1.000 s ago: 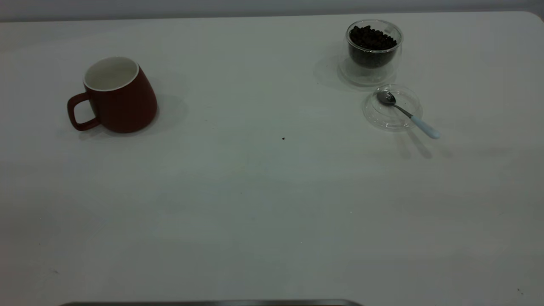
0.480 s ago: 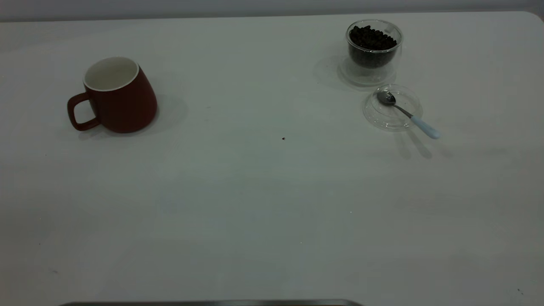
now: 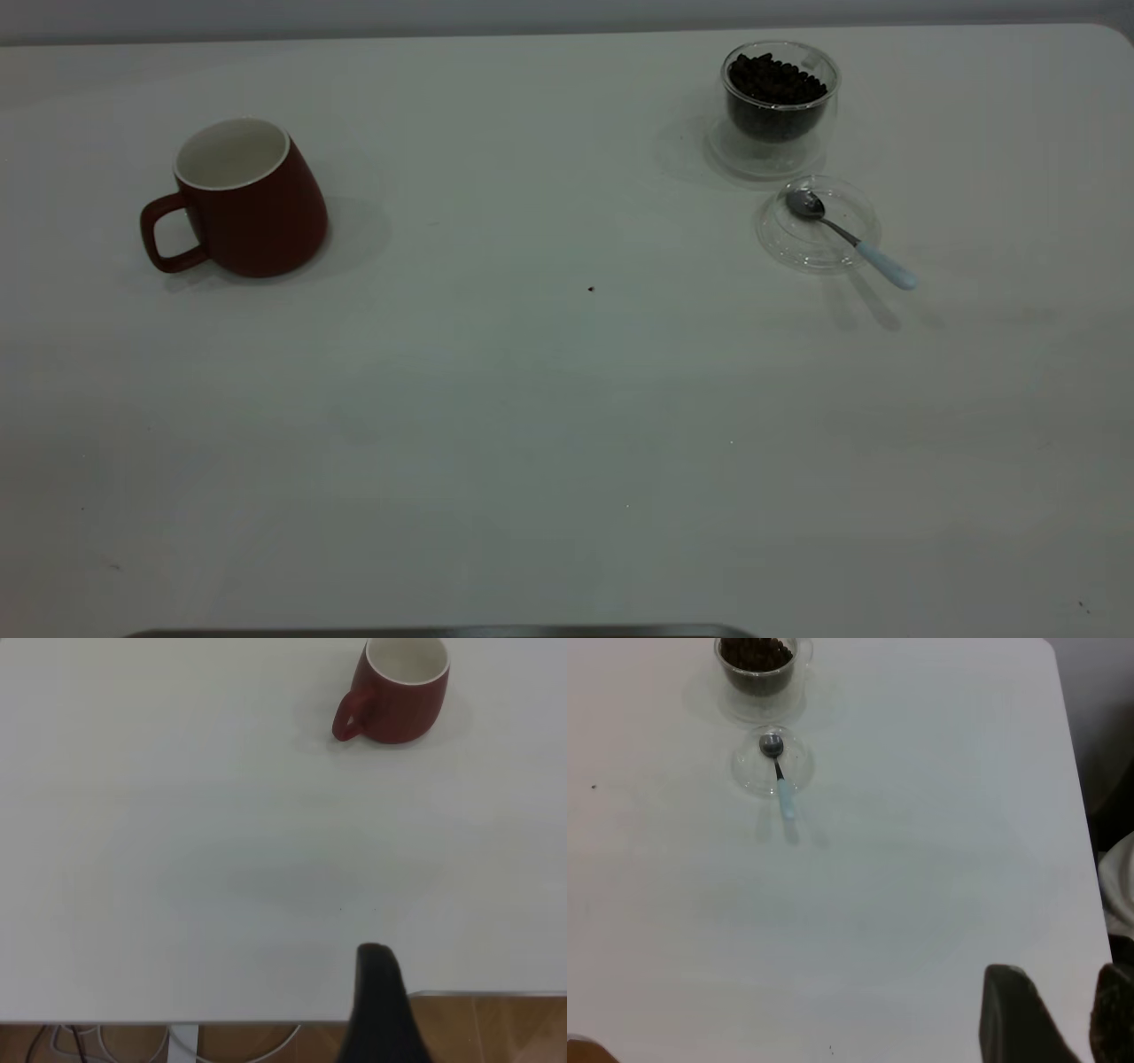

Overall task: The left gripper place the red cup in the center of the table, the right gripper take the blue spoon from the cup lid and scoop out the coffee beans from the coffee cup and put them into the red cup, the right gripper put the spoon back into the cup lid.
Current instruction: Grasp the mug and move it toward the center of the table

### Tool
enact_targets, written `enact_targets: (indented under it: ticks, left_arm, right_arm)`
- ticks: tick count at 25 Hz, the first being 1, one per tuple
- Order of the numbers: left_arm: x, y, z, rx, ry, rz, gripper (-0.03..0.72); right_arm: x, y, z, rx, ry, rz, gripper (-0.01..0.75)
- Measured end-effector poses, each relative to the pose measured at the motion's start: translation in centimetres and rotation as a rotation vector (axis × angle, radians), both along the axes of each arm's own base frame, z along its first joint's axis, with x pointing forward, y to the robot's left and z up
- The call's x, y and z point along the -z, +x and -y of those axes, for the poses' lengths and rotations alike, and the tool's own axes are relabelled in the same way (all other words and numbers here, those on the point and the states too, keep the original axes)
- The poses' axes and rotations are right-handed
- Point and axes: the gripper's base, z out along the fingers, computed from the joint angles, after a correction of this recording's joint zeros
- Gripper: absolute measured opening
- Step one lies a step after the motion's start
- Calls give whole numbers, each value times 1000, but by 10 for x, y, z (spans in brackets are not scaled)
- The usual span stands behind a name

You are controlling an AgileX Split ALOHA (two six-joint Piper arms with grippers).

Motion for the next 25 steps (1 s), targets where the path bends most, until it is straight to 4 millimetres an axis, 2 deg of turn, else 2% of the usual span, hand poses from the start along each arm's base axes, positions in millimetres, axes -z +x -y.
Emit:
enact_targets:
  ticks: [6,10,13,15,20,25]
  left_arm:
    - [-2,1,0,0,1,7,587]
    - [-26,19,0,3,3,40,587]
    - [-50,49,1,11,11,-6,587]
    - [-56,77,2,33,36,-93,587]
    - [-53,150,4,157,151,-248,587]
    - [-45,213,5,307,280,-285,587]
  right_arm:
    - [0,0,0,0,0,0,243]
    - [0,0,0,0,0,0,243]
    - [0,0,0,0,0,0,243]
    - [0,0,0,0,0,0,243]
    - [0,0,0,0,0,0,243]
    - [0,0,0,0,0,0,243]
